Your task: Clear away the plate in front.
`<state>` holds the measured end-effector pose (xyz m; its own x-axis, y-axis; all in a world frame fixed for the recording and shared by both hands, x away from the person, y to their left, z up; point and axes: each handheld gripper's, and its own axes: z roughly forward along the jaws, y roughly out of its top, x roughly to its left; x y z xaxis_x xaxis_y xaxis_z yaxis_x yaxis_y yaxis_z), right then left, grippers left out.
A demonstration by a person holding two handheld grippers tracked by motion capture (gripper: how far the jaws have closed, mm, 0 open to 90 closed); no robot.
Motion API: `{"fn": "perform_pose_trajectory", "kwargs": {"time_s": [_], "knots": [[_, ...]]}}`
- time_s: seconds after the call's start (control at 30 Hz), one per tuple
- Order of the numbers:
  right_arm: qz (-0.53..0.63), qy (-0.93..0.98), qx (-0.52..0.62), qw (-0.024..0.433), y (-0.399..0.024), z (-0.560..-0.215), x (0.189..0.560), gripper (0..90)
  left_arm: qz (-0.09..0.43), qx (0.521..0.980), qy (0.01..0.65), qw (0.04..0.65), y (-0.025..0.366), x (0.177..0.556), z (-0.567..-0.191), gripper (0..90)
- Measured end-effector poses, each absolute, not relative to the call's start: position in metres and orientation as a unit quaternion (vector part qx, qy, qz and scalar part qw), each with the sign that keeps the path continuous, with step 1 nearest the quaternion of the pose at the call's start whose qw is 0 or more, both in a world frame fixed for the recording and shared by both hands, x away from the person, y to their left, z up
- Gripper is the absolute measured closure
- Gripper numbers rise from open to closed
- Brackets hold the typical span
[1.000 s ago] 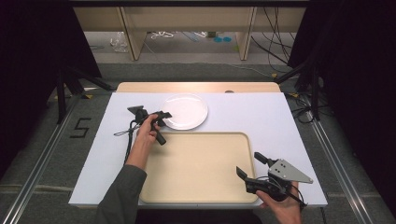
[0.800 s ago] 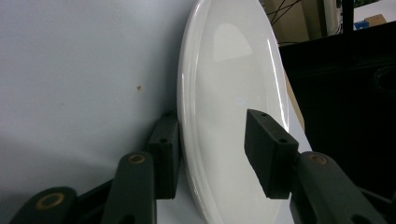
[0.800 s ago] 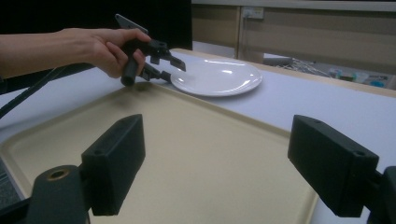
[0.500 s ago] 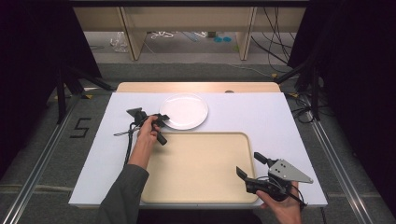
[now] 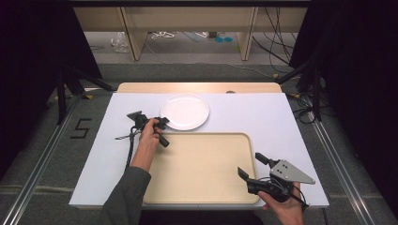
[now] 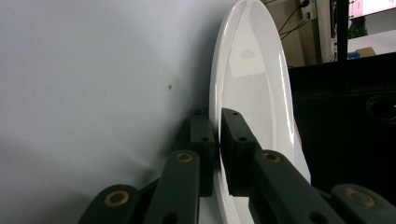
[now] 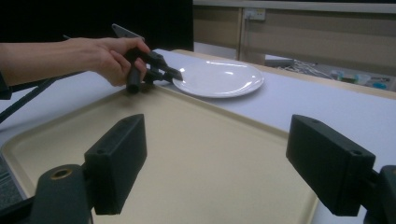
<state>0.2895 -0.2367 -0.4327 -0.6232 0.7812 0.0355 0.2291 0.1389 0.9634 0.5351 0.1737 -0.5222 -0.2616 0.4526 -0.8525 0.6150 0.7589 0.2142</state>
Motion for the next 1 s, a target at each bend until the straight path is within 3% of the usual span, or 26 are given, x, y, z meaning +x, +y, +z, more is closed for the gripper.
{"fn": "perform_pose_trajectory", "kwargs": {"time_s": [0.4, 1.0], "knots": [[0.553, 0.711, 0.355, 0.25, -0.237, -0.433, 0.29, 21.4, -0.09, 0.298, 0.785, 0.536, 0.172, 0.528, -0.522, 86.4], [0.557, 0.71, 0.356, 0.242, -0.237, -0.433, 0.29, 21.4, -0.113, 0.273, 0.77, 0.565, 0.17, 0.519, -0.514, 83.0]]}}
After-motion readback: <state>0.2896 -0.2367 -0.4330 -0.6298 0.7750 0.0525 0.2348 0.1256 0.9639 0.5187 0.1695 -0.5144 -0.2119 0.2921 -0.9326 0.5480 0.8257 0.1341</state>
